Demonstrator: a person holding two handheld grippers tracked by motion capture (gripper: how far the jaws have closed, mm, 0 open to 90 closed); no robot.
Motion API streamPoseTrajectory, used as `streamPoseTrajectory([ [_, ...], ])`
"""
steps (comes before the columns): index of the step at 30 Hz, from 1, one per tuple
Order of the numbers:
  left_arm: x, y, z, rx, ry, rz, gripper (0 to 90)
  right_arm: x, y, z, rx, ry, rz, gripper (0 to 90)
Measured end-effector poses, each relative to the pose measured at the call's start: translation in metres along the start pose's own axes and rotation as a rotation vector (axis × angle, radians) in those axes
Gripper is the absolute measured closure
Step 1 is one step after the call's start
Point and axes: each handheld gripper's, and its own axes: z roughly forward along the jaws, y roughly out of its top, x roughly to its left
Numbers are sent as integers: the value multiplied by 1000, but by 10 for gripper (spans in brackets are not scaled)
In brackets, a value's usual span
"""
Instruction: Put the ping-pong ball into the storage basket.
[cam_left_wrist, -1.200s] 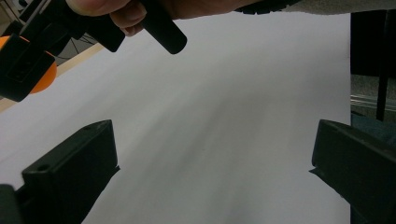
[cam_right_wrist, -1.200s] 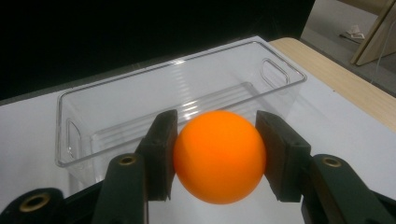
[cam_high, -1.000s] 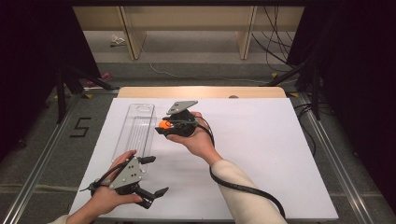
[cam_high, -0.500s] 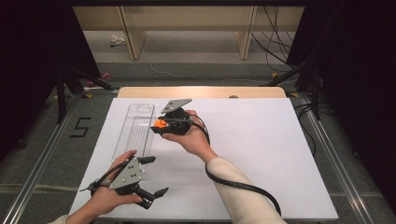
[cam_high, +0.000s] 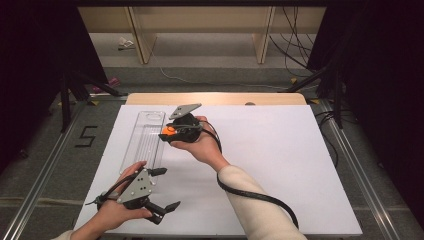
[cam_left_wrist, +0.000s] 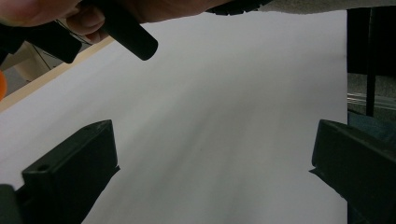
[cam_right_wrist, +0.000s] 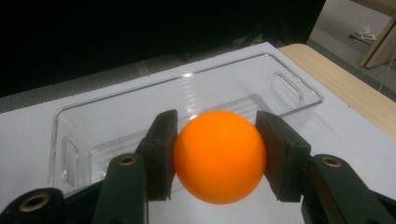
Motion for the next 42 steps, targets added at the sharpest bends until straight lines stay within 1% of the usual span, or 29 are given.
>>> streamPoseTrajectory([
  [31, -1, 0, 0, 2, -7, 11, 0, 4, 11, 16, 10, 19, -11, 515],
  [42, -2, 0, 0, 2, -8, 13, 0, 7, 15, 26, 20, 35, -22, 516],
])
